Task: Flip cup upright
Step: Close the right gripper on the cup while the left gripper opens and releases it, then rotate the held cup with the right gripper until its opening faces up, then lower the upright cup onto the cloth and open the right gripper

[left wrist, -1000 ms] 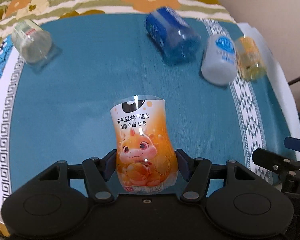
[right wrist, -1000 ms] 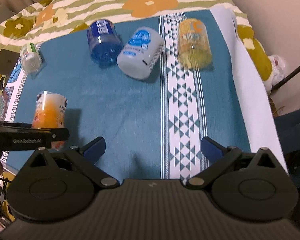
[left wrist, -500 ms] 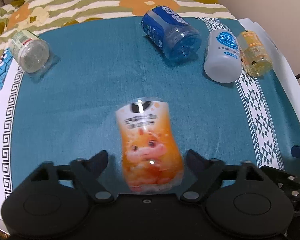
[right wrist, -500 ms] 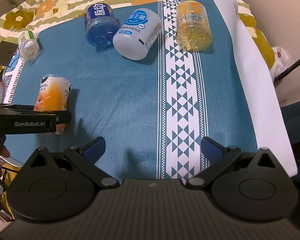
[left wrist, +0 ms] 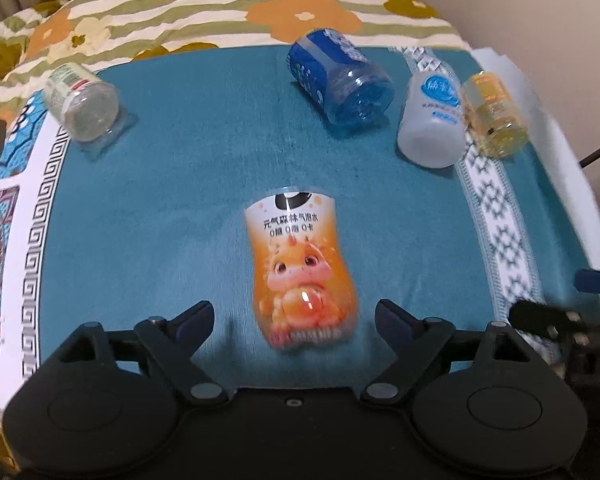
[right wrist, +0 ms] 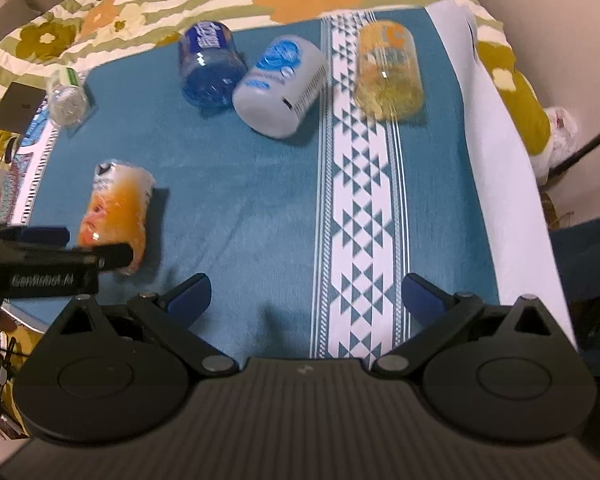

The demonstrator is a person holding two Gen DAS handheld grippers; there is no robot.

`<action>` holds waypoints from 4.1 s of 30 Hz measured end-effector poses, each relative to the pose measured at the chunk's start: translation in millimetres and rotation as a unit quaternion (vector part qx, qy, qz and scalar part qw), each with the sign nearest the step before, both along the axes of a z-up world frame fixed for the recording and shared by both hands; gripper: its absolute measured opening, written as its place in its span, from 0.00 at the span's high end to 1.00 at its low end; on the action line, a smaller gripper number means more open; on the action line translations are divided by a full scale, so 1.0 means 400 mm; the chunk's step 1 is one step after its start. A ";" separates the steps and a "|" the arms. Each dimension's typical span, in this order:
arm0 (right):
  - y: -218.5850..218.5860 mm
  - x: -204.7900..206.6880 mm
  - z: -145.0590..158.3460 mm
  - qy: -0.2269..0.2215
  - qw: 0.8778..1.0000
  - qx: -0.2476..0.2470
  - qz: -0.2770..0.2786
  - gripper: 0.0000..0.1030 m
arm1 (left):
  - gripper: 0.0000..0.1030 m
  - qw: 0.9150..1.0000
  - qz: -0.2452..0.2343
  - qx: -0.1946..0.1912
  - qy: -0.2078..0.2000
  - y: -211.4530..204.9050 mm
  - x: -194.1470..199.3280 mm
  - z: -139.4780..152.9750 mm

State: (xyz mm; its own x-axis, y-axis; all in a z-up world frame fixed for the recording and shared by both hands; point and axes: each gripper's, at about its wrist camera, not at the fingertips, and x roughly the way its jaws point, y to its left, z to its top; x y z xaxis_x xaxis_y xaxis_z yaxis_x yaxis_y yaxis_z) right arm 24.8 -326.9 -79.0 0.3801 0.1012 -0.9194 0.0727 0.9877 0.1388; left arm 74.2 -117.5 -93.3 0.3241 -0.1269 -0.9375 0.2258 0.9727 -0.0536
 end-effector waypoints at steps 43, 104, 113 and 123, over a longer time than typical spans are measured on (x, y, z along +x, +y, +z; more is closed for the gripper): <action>0.337 0.349 -0.109 0.131 0.986 0.090 0.044 0.33 | 0.00 0.995 0.097 -0.036 -0.001 0.479 -0.070 0.010; 0.432 0.114 -0.095 -0.296 0.952 -0.061 0.052 0.32 | 0.00 0.998 0.051 -0.021 -0.031 0.457 -0.101 0.028; 0.426 0.108 -0.087 -0.289 0.955 -0.047 0.039 0.00 | 0.00 0.997 0.054 -0.022 -0.043 0.449 -0.111 0.049; 0.380 0.060 0.029 -0.236 0.971 -0.023 0.025 0.00 | 0.00 0.994 0.065 -0.027 -0.081 0.430 -0.133 0.130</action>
State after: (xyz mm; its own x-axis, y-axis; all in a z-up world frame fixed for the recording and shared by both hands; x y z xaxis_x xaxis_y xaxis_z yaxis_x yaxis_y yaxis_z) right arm 49.0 -174.8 -67.6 0.7566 0.0933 -0.6472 -0.0362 0.9942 0.1010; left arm 21.0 54.3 -41.4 0.4876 -0.1228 -0.8644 0.1081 0.9909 -0.0798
